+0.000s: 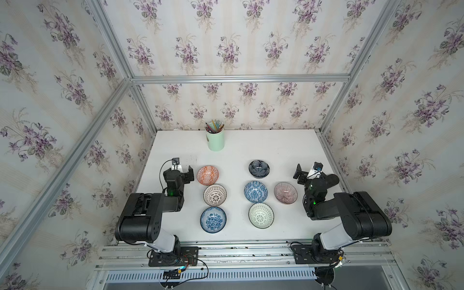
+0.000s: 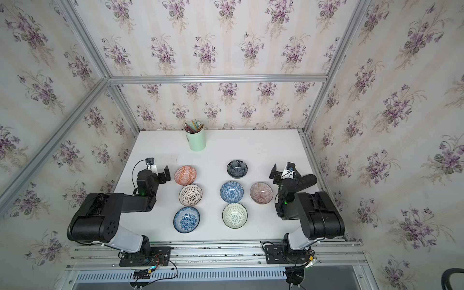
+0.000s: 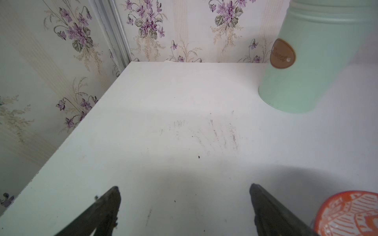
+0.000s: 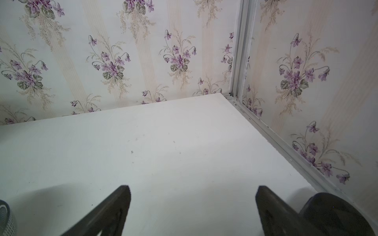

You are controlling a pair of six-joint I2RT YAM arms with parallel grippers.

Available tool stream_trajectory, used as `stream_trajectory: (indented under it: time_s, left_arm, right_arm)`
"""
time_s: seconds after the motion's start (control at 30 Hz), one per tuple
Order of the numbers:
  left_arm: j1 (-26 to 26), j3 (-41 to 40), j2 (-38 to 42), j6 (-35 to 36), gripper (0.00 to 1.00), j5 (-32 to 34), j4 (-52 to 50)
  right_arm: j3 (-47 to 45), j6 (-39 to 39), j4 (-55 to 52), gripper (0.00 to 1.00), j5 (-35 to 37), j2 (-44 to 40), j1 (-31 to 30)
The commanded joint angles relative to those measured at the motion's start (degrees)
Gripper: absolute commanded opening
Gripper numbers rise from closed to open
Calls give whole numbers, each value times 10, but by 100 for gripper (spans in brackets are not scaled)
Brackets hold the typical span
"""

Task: Stack the bowls
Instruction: Pick up the bowl from the center of the board.

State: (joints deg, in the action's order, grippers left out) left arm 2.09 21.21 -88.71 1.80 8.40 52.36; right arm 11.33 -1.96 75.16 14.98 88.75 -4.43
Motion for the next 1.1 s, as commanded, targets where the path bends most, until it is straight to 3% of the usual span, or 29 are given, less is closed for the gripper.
stream_trajectory:
  time_s: [0.0, 0.73, 0.8, 0.87, 0.93, 0.97, 1.07]
  left_arm:
    - [0, 1, -1, 4, 100, 3, 14]
    - [0, 1, -2, 4, 99, 3, 14]
    - [1, -3, 4, -4, 99, 33, 19]
    - [3, -29, 33, -20, 99, 53, 36]
    - [7, -56, 45, 7, 99, 31, 84]
    - [20, -65, 75, 19, 99, 53, 83]
    - [49, -65, 216, 16, 99, 119, -24]
  right_arm:
    - [0, -3, 22, 100, -3, -2, 0]
    - [0, -4, 22, 100, -3, -2, 0]
    - [1, -3, 21, 100, 0, -3, 0]
    - [-5, -13, 15, 100, 37, -19, -7]
    - [-22, 3, 53, 100, 41, -17, -17]
    - [-33, 13, 76, 100, 48, -17, -27]
    - [-68, 42, 150, 100, 67, -24, -52]
